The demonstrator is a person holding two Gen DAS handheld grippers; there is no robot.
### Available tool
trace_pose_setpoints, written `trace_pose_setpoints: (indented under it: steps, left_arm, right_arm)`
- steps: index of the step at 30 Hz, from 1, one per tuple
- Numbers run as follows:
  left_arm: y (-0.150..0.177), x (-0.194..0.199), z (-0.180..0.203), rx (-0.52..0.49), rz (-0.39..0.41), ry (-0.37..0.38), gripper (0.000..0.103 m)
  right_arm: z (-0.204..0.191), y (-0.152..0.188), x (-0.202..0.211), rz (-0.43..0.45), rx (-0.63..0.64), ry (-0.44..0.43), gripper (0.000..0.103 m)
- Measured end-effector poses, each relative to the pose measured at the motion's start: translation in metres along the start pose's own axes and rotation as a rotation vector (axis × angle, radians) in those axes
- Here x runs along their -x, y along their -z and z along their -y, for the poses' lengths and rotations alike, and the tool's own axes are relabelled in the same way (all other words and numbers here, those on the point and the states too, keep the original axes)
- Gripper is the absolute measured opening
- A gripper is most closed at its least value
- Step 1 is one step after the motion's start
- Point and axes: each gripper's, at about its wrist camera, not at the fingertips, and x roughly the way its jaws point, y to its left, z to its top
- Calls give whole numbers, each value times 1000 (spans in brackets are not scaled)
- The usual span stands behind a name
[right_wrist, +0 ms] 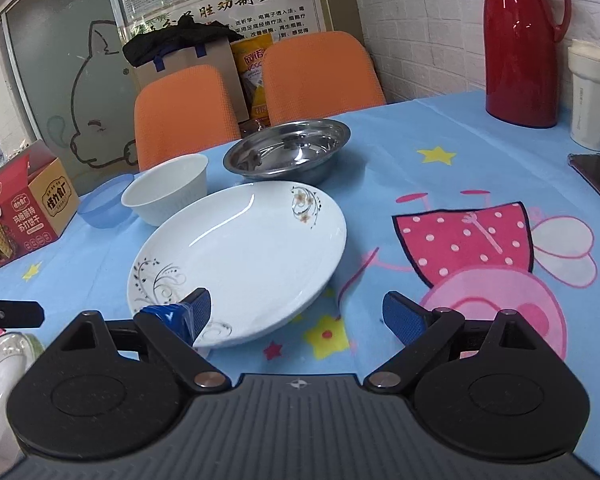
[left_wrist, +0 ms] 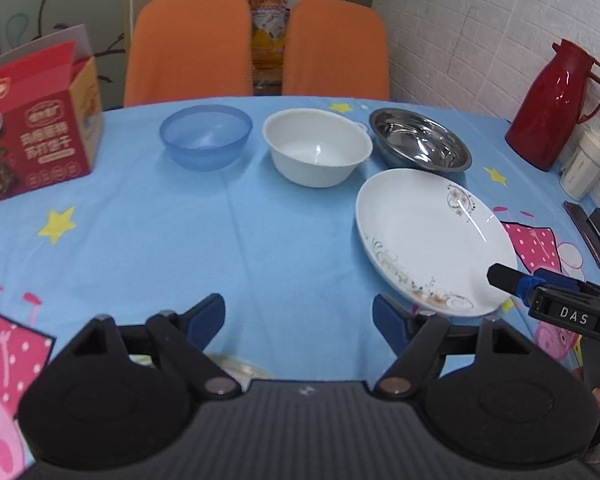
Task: Organize plates and bowls
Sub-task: 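Move the left tool to the floral white plate and grip its rim, then lift the floral plate with the left tool and lower it onto the stack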
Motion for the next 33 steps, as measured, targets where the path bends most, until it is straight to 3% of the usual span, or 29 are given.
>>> trace_pose_setpoints:
  steps: [6, 15, 19, 27, 33]
  left_arm:
    - [-40, -58, 37, -40, -49, 1, 76]
    - [-58, -105, 59, -61, -104, 13, 76]
    - [-57, -116, 60, -49, -128, 22, 76]
    - [-56, -118, 64, -74, -94, 8, 78]
    - [-53, -118, 66, -80, -76, 1, 81]
  right_arm:
    - [9, -20, -35, -28, 8, 8, 80]
    - [9, -23, -51, -55, 18, -7, 81]
    - [3, -21, -55, -48, 55, 4, 82]
    - [-7, -15, -60, -27, 136, 49, 84]
    - [-5, -16, -61, -20, 129, 44, 84]
